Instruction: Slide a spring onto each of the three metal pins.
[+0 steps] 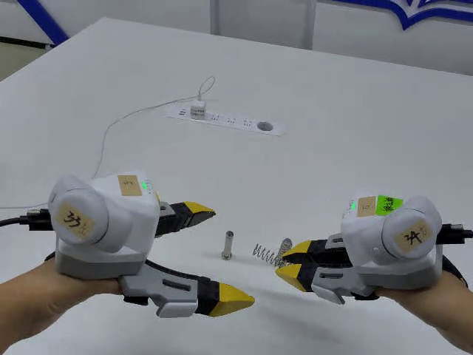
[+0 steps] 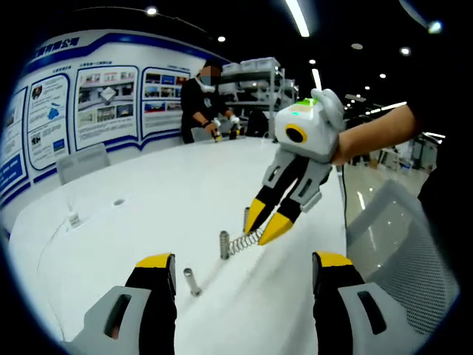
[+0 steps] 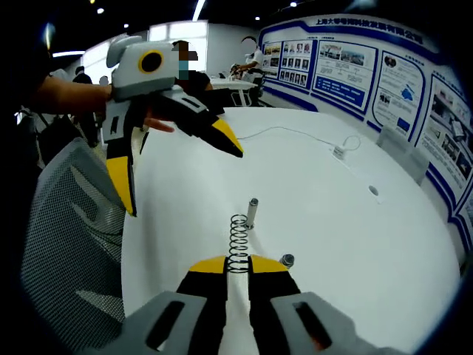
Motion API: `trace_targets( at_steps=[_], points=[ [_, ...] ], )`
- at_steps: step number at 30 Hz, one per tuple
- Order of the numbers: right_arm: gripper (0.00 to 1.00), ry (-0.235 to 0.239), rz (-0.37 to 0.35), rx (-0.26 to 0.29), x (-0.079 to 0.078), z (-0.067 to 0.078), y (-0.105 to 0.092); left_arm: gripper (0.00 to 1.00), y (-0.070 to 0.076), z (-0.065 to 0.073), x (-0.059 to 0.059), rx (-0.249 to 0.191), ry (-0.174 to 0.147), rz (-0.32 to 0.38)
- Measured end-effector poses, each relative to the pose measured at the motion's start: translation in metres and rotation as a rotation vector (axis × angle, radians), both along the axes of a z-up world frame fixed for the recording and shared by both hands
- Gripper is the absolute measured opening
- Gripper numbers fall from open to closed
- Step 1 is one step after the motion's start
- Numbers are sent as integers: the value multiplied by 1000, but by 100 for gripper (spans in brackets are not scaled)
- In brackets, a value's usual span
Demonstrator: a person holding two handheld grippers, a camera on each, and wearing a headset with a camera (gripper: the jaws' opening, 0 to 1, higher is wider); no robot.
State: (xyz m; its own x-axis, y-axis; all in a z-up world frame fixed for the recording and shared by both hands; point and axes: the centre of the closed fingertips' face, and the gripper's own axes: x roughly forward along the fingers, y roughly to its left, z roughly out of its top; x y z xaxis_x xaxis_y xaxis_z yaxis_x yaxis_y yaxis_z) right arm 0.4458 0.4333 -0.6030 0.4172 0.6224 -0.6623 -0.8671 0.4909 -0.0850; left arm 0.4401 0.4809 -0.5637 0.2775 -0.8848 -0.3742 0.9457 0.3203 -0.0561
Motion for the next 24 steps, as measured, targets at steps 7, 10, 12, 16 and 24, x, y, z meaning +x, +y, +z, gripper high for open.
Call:
trace_targets(
  at_steps=[7,10,12,16,24],
  points=[
    [10,-41,38,-14,-5,18,-3,71,-15,7,1,-15,-17,-33],
    [10,-51,52,-7,-6,24,-3,64,-20,13,-1,-28,-47,-55],
    [10,-68,87,-4,-9,29,0,54,-22,12,-5,-10,-68,-92],
    [11,-92,125,-9,-12,34,0,49,-25,13,-9,-11,-67,-111],
    [11,-106,184,-5,-19,44,1,46,-27,12,-8,-5,-72,-120]
  ],
)
